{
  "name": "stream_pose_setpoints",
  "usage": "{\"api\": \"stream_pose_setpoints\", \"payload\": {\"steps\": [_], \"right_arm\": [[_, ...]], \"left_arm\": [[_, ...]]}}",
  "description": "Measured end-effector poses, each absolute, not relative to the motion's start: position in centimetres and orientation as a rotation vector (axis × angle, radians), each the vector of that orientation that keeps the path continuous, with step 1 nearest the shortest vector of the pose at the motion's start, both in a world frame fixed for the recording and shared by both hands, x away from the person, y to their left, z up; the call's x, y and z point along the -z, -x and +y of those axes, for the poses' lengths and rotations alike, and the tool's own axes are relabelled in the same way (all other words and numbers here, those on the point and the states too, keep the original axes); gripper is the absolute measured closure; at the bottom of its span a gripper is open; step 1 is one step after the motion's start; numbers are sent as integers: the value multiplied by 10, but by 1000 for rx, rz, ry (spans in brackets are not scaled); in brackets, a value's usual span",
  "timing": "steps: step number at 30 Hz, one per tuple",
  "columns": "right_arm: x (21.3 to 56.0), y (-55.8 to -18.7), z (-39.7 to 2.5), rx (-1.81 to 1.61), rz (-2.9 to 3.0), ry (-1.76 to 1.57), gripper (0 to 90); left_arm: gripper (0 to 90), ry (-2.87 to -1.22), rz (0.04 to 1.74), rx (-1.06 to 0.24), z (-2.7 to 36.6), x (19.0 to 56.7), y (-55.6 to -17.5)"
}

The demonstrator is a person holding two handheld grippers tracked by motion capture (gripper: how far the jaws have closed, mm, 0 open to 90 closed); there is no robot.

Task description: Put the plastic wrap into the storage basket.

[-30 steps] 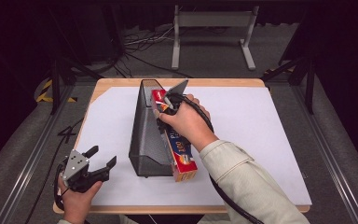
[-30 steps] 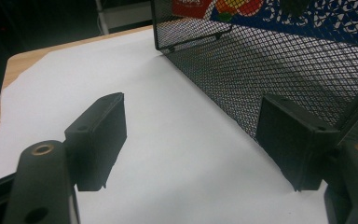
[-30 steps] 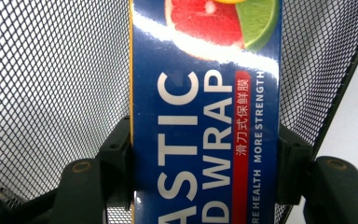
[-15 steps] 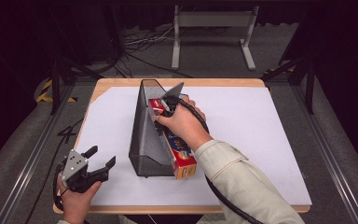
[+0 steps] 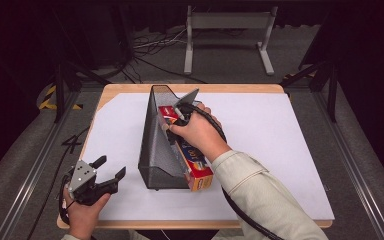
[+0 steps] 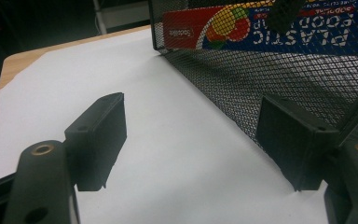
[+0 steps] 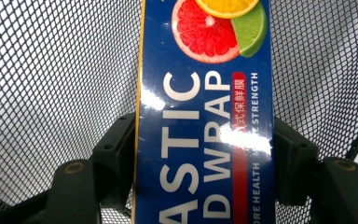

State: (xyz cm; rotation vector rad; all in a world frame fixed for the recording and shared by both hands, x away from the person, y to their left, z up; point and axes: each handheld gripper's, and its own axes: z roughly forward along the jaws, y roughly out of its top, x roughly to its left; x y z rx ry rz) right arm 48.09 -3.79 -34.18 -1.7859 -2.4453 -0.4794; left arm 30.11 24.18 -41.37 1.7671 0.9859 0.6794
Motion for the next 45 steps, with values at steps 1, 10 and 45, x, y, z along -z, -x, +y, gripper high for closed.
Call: {"api": "stream_pose_setpoints", "payload": {"steps": [1,10,45], "right_arm": [[342,-481,-39,485,-2442,1784,351],[332,-478,-53,534,-2413,1784,324],[271,-436,-122,1337,-2584,1443,262]], "left_arm": [[253,-1769,984,-679,242,414,-302],[253,-1765,988,-673,242,414,-302],[253,-1770,997,-682,240,415,-303]]}}
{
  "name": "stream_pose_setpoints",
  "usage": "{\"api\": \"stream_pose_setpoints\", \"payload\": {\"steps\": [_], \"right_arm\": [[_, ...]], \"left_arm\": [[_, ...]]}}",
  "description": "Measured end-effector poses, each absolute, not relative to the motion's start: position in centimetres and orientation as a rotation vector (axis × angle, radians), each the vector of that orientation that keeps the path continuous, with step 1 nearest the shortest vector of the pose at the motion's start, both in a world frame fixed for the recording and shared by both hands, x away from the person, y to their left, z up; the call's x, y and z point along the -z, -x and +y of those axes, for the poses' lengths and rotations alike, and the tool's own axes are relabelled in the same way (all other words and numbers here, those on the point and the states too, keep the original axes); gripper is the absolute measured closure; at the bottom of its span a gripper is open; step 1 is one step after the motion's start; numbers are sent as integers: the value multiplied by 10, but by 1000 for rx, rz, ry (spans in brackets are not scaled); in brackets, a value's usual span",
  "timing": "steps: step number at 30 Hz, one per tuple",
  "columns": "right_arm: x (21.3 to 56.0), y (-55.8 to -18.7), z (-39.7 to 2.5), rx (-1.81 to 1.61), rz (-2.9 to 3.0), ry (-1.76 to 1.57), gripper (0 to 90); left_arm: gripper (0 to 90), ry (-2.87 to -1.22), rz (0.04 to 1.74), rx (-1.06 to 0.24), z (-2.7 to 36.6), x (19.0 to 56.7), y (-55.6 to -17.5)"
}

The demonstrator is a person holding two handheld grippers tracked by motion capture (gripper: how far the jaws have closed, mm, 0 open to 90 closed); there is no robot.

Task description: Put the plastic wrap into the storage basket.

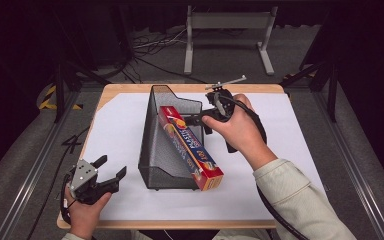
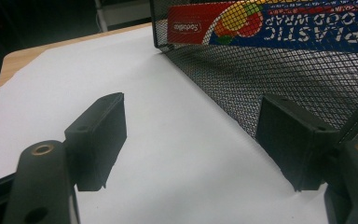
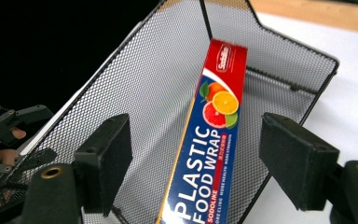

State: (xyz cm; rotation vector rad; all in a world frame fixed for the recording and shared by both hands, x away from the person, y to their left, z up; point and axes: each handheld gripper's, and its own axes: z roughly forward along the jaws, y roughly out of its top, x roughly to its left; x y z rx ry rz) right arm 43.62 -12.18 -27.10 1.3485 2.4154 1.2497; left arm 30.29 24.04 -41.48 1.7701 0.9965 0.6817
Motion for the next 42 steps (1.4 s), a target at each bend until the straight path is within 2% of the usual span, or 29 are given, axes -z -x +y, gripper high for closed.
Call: {"api": "stream_pose_setpoints", "payload": {"steps": [12,24,42], "right_arm": [[269,-417,-149,-1363,2342,-1169,260],[273,-395,-212,-1474,2257,-1143,255],[286,-374,-289,-1448,2135,-1130,237]], "left_arm": [[254,-1782,993,-680,239,415,-303],[253,-1780,1000,-678,240,415,-303],[253,-1780,1008,-673,239,416,-303]]}}
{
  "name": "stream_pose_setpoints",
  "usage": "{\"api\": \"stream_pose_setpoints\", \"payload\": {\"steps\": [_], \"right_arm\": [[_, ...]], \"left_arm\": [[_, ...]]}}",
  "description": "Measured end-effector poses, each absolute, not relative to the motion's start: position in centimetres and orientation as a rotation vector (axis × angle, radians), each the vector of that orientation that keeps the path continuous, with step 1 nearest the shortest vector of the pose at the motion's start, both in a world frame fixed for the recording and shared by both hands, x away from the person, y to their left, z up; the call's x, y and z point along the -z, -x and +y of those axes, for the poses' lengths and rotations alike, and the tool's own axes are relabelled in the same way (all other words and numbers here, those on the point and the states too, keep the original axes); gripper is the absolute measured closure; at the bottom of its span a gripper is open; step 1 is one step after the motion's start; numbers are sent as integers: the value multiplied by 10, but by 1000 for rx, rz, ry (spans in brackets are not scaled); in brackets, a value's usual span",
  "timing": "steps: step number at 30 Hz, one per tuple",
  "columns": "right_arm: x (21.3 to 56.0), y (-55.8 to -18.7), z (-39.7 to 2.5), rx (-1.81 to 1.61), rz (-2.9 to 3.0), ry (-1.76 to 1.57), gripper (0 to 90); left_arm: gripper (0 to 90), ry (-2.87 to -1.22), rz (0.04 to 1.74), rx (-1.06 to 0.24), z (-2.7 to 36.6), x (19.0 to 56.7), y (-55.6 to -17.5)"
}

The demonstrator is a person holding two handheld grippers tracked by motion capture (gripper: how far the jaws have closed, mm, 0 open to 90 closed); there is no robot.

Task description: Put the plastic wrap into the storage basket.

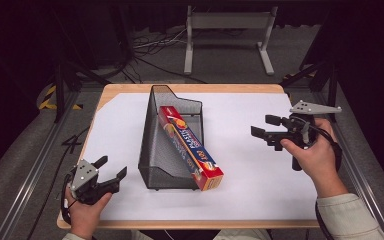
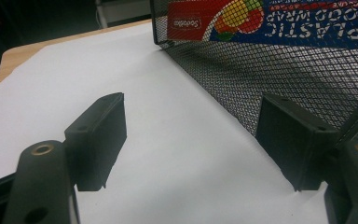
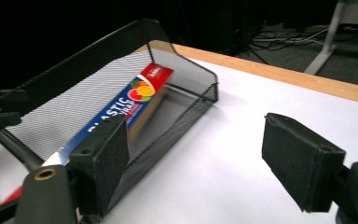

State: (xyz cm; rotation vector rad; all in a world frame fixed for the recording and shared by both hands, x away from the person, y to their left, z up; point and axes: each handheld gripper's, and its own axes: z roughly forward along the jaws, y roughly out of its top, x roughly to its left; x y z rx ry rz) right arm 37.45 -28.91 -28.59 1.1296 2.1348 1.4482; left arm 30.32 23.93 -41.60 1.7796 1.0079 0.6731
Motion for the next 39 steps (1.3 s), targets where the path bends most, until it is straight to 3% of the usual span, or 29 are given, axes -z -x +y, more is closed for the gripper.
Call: {"api": "stream_pose_setpoints", "payload": {"steps": [18,39], "right_arm": [[347,-361,-333,-1377,2069,-1141,224],[407,-349,-346,-1312,2055,-1118,205]], "left_arm": [[253,-1785,1019,-676,240,417,-304],[253,-1796,1015,-675,239,418,-304]]}}
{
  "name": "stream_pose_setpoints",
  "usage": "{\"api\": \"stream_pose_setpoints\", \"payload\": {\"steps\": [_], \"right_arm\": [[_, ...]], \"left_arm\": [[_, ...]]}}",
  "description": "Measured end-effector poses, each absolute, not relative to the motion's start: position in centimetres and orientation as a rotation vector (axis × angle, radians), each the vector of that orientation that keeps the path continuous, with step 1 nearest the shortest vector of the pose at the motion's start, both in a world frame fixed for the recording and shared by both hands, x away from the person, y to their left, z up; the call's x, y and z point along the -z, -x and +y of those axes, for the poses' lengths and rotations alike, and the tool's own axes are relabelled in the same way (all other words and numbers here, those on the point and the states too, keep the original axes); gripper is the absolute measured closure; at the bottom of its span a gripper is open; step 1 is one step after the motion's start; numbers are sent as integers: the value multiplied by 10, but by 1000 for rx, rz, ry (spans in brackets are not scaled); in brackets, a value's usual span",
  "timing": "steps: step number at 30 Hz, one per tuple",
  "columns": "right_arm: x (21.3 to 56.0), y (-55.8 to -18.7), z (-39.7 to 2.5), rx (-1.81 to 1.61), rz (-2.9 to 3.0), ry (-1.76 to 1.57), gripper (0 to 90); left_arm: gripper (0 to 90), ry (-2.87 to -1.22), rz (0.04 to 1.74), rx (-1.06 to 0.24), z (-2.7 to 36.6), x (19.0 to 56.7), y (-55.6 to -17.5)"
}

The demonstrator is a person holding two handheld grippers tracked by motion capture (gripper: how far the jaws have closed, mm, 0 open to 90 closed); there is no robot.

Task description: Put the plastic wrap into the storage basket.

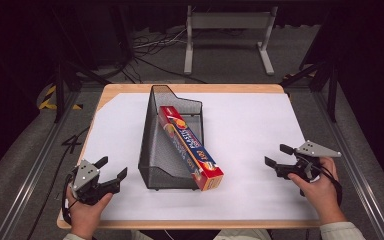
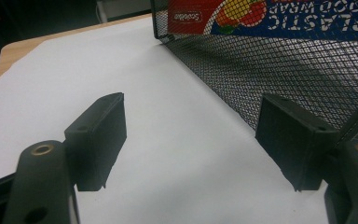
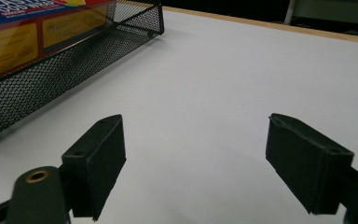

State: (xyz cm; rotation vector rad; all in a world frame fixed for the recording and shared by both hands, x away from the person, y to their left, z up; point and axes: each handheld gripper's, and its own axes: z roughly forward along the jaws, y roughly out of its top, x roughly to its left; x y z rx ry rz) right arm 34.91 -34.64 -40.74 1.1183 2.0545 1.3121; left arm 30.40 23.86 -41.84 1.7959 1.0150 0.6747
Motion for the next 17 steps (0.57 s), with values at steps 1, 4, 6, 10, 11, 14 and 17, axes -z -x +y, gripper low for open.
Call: {"api": "stream_pose_setpoints", "payload": {"steps": [1,4,6,10,11,14,17], "right_arm": [[410,-348,-346,-1314,2052,-1120,205],[418,-347,-345,-1308,2064,-1124,205],[423,-347,-343,-1287,2075,-1121,205],[429,-346,-337,-1261,2096,-1112,205],[430,-346,-337,-1261,2101,-1107,205],[431,-345,-335,-1263,2104,-1103,202],[433,-345,-335,-1263,2105,-1114,202]], "left_arm": [[253,-1796,1015,-674,239,418,-304],[253,-1795,1013,-668,238,419,-304],[253,-1795,1012,-664,238,419,-304],[253,-1794,1005,-662,239,418,-305],[253,-1793,1007,-660,239,418,-305],[252,-1793,1008,-660,239,418,-305],[253,-1794,1008,-658,238,419,-306]]}}
